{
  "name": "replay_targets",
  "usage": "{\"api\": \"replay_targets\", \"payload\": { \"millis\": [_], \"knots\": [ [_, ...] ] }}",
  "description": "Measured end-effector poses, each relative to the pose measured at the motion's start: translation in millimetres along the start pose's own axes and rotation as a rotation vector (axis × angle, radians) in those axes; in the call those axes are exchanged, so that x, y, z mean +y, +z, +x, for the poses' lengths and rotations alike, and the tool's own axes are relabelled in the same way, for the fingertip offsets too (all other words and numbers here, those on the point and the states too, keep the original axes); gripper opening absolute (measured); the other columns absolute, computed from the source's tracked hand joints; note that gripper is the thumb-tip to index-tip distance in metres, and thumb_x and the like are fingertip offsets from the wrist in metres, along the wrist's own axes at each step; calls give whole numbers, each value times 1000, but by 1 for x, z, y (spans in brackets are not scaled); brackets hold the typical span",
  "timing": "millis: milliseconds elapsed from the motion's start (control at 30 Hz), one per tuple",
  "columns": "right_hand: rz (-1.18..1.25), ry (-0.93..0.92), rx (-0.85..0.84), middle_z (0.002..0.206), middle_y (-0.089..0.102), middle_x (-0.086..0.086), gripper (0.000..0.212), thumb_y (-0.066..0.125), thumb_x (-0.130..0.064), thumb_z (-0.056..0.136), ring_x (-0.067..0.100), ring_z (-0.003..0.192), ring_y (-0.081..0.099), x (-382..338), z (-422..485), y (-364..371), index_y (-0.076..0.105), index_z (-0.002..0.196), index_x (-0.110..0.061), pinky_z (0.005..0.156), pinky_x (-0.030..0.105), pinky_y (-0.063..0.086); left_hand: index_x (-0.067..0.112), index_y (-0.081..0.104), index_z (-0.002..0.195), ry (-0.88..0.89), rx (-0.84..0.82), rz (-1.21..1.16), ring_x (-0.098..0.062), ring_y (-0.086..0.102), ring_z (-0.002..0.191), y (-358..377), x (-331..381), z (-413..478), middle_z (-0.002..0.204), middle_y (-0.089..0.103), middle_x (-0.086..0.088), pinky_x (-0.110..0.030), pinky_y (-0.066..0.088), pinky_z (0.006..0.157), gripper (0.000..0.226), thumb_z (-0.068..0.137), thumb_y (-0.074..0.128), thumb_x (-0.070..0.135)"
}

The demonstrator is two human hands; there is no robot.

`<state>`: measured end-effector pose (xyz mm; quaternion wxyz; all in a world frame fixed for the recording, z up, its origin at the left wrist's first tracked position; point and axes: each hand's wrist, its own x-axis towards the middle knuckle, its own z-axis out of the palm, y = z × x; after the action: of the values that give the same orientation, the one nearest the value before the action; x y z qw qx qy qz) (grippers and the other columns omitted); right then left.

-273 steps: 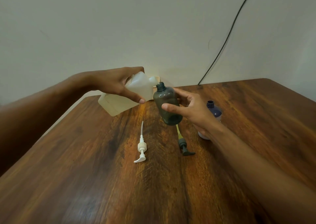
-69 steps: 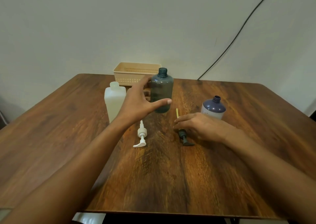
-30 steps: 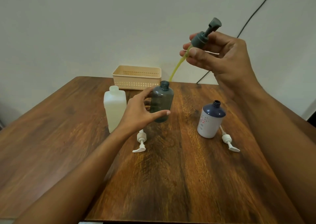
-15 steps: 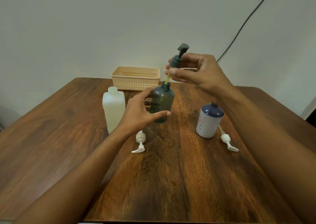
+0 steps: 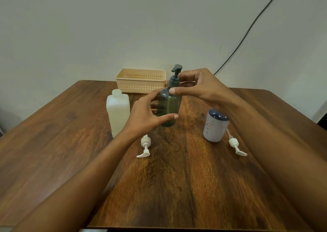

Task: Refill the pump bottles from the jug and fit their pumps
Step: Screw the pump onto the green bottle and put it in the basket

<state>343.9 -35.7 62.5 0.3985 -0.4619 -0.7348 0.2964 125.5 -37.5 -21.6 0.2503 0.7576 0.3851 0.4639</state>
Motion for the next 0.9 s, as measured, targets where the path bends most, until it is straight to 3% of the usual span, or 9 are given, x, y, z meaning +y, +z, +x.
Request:
{"api": "replay_targets", "payload": {
  "millis": [100, 267, 400, 567, 700, 900],
  "knots": [
    [5, 5, -22, 123, 81, -5, 41, 88, -23, 88, 7, 116, 75, 3, 1, -1, 78, 128, -16, 102, 27, 58, 26, 50, 150, 3, -3, 0, -14, 64, 122, 0, 1, 0, 140, 64, 5, -32, 57, 100, 89, 73, 88, 49],
    [1, -7, -60, 105, 81, -26, 27, 88, -28, 86, -8, 104, 74, 5, -1, -4, 77, 109, -36, 81, 7, 56, 26, 51, 149, 6, -8, -2, -11, 63, 122, 0, 0, -1, 139, 64, 7, -29, 57, 99, 87, 74, 88, 48],
    [80, -61, -55, 122, 81, -6, 41, 85, -33, 88, 9, 118, 75, -1, 2, -12, 78, 125, -19, 98, 22, 60, 23, 51, 149, 3, -17, -3, -11, 63, 124, -1, 0, 0, 139, 64, 6, -31, 56, 102, 88, 73, 88, 49],
    [35, -59, -127, 127, 80, -3, 34, 79, -22, 97, 11, 123, 73, -6, 7, -16, 77, 131, -14, 108, 29, 57, 22, 51, 149, 6, -16, -23, -11, 64, 123, -1, 3, 0, 140, 64, 6, -31, 57, 101, 89, 73, 87, 51],
    [26, -69, -99, 122, 82, -4, 33, 81, -19, 96, 11, 120, 75, -6, 9, -15, 78, 128, -13, 104, 24, 58, 21, 52, 149, 10, -8, -30, -11, 64, 122, -2, 7, 0, 139, 65, 6, -32, 57, 101, 88, 73, 85, 52],
    [14, -97, 47, 101, 84, -4, 24, 91, -26, 86, 10, 100, 80, -8, 8, -8, 82, 105, -15, 88, 24, 62, 22, 52, 148, 22, 2, -35, -13, 64, 121, -4, 14, 2, 138, 65, 4, -37, 59, 99, 85, 75, 87, 49]
  ]
}}
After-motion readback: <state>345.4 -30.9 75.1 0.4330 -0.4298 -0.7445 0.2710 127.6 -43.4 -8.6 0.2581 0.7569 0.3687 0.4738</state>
